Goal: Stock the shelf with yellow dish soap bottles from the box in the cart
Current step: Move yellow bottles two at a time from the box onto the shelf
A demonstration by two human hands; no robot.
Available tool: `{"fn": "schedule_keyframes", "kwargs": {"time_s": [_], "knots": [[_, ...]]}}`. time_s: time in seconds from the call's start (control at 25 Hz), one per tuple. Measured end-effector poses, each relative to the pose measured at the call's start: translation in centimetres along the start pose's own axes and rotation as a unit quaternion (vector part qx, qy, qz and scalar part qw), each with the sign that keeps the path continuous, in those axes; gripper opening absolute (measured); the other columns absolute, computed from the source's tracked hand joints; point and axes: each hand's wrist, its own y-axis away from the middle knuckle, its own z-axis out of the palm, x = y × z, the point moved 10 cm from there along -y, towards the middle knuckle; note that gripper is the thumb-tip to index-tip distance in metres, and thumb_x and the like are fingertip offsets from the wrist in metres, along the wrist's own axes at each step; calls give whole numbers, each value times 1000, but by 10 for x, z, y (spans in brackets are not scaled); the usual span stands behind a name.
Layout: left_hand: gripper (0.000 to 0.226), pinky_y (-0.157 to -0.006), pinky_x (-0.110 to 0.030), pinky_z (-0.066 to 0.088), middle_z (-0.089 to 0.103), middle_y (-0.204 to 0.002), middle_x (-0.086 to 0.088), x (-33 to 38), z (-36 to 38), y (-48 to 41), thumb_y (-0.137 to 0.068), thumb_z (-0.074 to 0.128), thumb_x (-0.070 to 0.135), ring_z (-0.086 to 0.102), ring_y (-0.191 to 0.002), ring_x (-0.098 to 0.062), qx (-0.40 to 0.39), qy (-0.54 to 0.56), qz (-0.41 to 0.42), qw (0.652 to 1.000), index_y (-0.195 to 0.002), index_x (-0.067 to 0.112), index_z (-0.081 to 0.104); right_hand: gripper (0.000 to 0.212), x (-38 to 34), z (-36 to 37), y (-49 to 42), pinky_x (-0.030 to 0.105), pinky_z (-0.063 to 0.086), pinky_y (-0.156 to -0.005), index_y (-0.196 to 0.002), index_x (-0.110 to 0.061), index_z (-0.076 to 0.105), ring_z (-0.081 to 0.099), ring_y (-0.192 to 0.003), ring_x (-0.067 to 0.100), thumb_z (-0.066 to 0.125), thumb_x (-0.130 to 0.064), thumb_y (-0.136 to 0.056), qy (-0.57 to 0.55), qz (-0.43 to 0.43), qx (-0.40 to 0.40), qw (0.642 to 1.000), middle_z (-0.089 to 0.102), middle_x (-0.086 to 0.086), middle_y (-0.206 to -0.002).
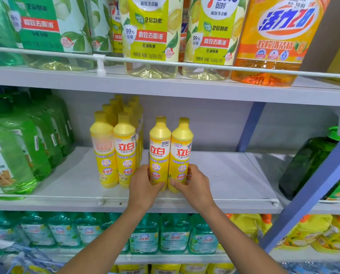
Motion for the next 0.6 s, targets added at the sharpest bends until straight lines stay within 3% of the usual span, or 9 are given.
{"fn": "schedule_keyframes", "kwargs": {"time_s": [0.2,0.36,0.6], "knots": [[53,-82,-39,57,71,-109,-9,-2,11,-34,-69,89,22,68,-98,-28,50,-32,-57,997,-111,8,61,57,8,10,-41,35,59,-86,-118,-18,61,69,-98,15,88,-39,-73,11,9,21,1000,73,-4,-110],[48,-91,-41,55,69,-116,-11,-11,33,-71,-78,82,23,66,-109,-31,91,-34,-85,992,-117,10,58,48,24,22,-92,41,59,-86,-108,-22,61,70,-93,16,89,-38,-72,-21,31,38,999,74,-4,-101],[48,-105,-34,40,59,-132,-11,-34,55,-105,-89,72,26,55,-125,-29,136,-29,-94,986,-130,9,53,42,35,35,-139,27,49,-75,-110,-20,65,70,-93,20,85,-32,-75,-35,20,81,996,75,0,-101]]}}
